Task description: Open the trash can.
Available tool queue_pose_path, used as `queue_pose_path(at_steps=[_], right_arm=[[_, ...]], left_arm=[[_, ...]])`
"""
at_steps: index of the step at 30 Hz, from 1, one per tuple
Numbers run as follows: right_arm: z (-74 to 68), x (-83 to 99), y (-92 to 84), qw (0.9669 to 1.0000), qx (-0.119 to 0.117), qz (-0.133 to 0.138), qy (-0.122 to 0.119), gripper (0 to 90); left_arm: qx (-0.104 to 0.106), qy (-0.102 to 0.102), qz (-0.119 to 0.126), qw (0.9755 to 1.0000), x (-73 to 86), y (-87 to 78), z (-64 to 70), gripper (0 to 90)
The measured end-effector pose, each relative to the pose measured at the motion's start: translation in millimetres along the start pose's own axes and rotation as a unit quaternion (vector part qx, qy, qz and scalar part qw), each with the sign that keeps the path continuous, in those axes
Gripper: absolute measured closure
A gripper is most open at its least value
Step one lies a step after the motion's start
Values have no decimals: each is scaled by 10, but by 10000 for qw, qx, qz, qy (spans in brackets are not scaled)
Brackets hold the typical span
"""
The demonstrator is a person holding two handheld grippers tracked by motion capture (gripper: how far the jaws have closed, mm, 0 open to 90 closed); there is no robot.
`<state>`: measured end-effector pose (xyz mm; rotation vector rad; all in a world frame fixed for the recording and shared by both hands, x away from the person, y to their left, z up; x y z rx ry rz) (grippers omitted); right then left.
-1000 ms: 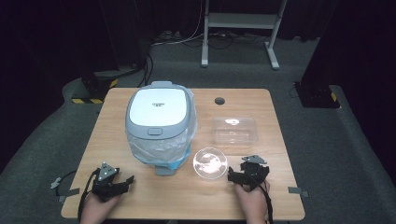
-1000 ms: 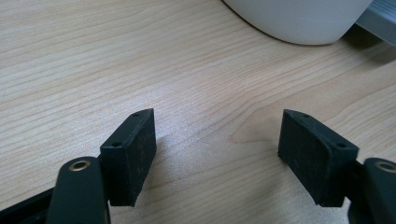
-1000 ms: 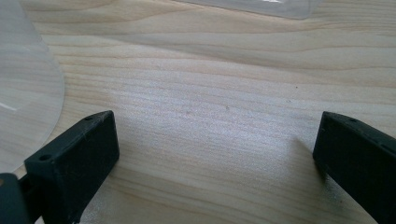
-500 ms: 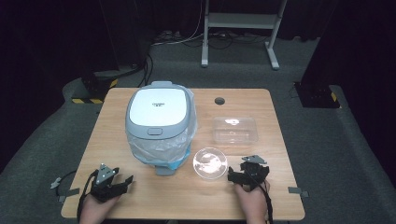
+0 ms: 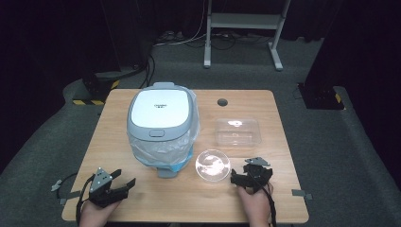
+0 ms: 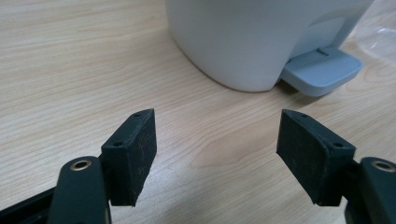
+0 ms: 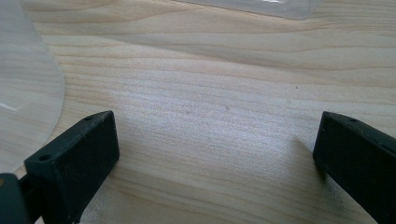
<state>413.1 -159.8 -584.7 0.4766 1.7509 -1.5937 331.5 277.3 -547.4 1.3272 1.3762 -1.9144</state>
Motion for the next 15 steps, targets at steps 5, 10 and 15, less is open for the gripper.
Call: queue_pose_path(at_steps=[5,10,15], right_arm=[[0,-1,1,10000,10,0,8,1],[0,-1,1,10000,16,0,14,1],[0,-2,1,10000,15,1,12,0]], left_arm=[[95,-50,302,9995,-48,-55,-4,299],[199,-127,755,9969,-155,-157,4,307],[215,-87,1200,9925,-257,-254,29,297]])
Point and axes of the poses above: each handheld gripper's, and its own axes: y roughly forward along the jaws, x roughly out of its underside, z roughly to its right, the point moved 8 cm from there along y, roughly forward along the jaws, and after that the axes turned 2 degrees about z, right-handed, at the moved point
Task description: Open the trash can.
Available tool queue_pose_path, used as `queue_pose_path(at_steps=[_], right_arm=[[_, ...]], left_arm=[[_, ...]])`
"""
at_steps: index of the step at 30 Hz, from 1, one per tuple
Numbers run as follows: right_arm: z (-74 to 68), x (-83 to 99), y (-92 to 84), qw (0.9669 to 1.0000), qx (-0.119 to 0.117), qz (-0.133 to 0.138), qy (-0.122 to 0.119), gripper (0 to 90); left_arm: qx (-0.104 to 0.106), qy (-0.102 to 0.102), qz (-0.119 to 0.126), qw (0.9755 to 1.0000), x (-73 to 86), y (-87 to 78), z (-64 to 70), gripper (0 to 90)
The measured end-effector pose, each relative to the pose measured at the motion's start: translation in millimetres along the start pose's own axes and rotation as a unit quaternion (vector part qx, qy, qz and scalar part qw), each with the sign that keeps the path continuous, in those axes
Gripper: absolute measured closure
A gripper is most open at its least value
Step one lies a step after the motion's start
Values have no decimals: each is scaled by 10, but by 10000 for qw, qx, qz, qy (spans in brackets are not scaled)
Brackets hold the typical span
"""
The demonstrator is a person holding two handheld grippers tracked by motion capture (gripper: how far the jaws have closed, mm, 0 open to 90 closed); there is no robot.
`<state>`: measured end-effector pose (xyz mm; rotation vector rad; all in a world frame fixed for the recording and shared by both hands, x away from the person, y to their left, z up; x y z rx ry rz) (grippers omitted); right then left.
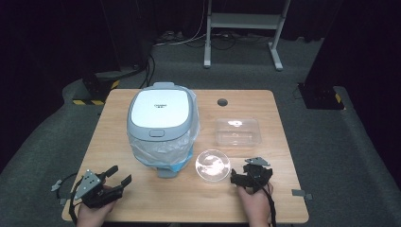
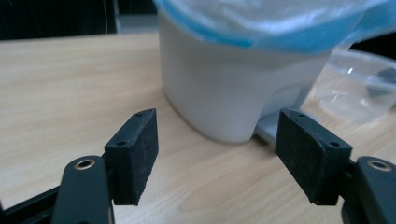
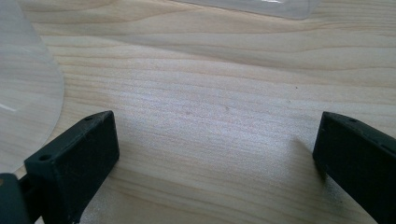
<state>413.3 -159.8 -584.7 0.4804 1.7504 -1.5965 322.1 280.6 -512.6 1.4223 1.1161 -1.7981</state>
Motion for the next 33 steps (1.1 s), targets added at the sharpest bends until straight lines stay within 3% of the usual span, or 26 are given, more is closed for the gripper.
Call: queue_pose_path(at_steps=[3,8,13,23,33], right_arm=[[2,-1,1,10000,0,3,-10,0],[2,-1,1,10000,-2,3,-11,0],[2,-3,3,10000,-8,-1,-19,1],[4,-8,8,10000,-21,4,-35,0],[3,-7,8,10000,-21,1,-31,0]], left_arm=[[-33,104,199,9997,-62,-34,19,287],[72,22,391,9992,-150,-85,38,285],[134,81,702,9974,-277,-164,84,264],[97,219,902,9956,-443,-280,115,248],[119,288,1108,9934,-718,-316,171,212]])
Point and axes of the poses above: each handheld gripper's, and its own axes: y roughly forward along the jaws, x roughly out of its underside, z roughly to its right, the point moved 8 cm from there along y, roughly forward along the jaws, and after that the axes turned 2 degrees about z, right-handed, at the moved point
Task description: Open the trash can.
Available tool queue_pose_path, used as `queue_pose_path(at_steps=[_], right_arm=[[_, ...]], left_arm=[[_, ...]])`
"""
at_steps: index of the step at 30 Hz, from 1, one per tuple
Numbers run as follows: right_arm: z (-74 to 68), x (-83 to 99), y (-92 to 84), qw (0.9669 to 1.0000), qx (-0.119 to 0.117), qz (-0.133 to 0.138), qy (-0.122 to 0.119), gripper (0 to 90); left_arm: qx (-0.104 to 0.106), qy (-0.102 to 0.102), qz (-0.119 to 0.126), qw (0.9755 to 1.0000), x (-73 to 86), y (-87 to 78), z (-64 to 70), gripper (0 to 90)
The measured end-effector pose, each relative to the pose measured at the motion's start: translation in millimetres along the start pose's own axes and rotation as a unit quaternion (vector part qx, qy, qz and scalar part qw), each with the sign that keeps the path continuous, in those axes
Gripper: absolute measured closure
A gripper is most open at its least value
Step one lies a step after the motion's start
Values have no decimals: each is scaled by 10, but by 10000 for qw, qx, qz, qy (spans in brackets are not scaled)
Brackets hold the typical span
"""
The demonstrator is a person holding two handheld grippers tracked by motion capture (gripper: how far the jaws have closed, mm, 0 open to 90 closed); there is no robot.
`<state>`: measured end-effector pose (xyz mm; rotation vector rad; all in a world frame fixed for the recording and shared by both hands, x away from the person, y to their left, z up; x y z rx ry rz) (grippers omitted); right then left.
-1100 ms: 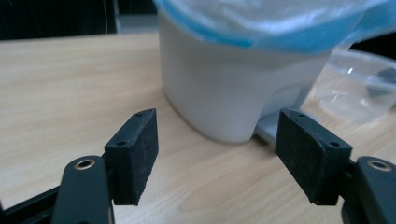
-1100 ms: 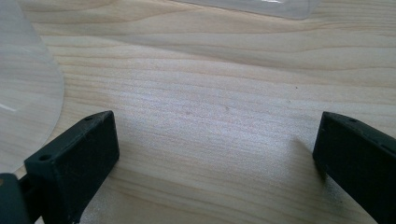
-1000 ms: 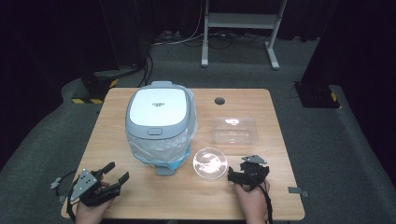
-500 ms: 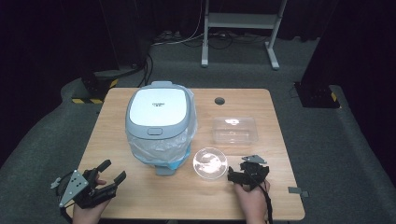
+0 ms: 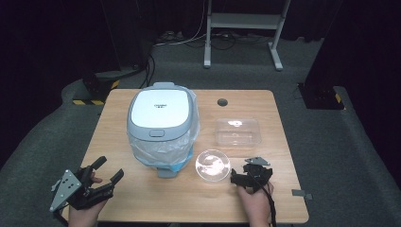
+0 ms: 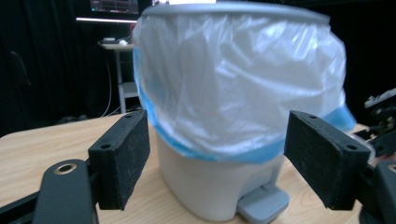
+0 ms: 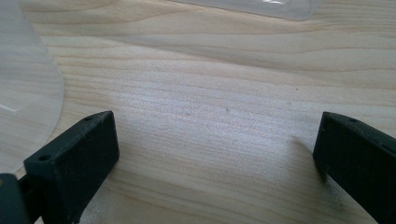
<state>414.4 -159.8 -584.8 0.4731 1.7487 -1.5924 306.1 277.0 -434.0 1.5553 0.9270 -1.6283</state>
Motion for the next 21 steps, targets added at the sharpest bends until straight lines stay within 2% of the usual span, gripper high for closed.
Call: queue_pose_path(at_steps=[12,21], right_arm=[[1,-1,1,10000,1,3,-11,0],[0,-2,2,10000,8,2,-1,0]], left_arm=[[21,15,105,9999,-182,74,83,149],[13,107,174,9998,-309,131,132,117]])
Point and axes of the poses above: each handheld gripper's, and its own axes: y roughly forward along the jaws, x roughly out of its underside, z roughly to its right, the point moved 8 cm from there along y, roughly forward along the jaws, and after that the axes turned 2 degrees about z, right-handed, at the moved point
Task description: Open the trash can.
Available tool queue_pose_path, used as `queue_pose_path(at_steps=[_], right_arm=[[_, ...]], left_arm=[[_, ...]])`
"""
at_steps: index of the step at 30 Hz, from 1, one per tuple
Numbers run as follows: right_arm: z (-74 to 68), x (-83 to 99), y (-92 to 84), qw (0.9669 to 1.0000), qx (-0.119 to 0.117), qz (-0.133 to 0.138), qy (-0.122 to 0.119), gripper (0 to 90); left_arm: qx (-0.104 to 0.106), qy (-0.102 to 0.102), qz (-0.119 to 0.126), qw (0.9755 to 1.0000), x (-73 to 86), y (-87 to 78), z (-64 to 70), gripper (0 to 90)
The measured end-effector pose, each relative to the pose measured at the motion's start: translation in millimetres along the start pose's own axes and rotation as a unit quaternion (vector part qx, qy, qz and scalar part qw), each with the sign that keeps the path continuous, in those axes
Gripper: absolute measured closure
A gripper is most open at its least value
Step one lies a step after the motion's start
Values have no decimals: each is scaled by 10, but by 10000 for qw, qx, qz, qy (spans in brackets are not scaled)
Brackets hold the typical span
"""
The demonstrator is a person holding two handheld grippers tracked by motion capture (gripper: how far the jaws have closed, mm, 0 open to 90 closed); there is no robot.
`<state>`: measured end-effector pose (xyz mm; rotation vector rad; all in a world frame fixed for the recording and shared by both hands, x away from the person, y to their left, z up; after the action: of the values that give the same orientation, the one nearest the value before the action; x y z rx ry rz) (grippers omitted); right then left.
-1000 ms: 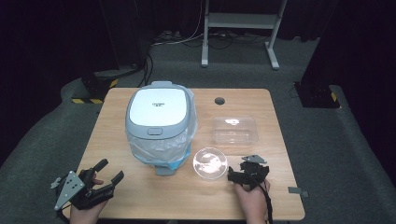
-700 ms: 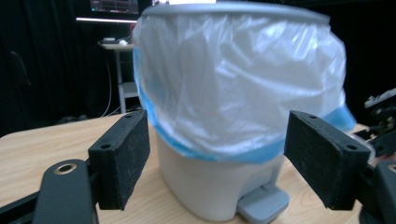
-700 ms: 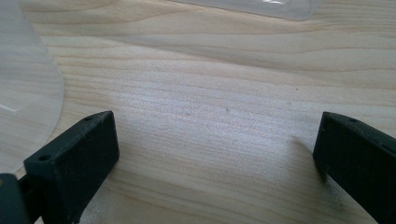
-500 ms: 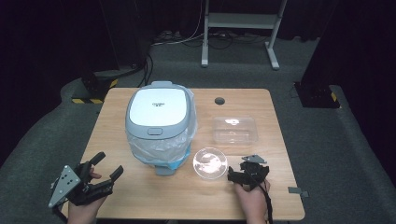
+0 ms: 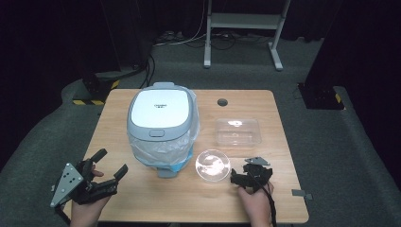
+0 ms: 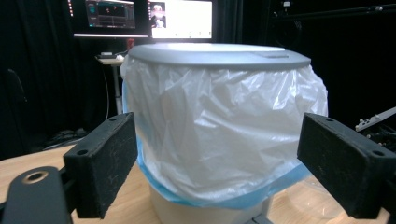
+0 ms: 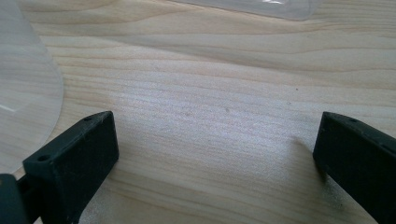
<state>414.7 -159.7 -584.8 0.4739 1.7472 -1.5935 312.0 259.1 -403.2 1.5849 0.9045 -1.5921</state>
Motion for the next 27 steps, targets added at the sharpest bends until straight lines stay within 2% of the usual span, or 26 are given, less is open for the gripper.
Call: queue_pose_path(at_steps=[16,20,27], right_arm=[[2,-2,2,10000,0,3,-16,0],[2,-2,2,10000,3,3,-14,0],[2,-1,2,10000,-1,3,-16,0]], left_arm=[[129,127,162,9997,-288,183,147,126],[139,196,151,9996,-349,245,166,131],[165,198,141,9996,-455,367,179,135]])
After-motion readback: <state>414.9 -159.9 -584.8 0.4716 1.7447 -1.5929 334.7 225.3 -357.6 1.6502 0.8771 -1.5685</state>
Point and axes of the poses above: each handheld gripper's, and its own axes: y roughly forward along the jaws, x roughly out of its underside, z roughly to its right, the point moved 8 cm from there along y, roughly forward along the jaws, and after that the axes turned 2 degrees about z, right-handed, at the moved point
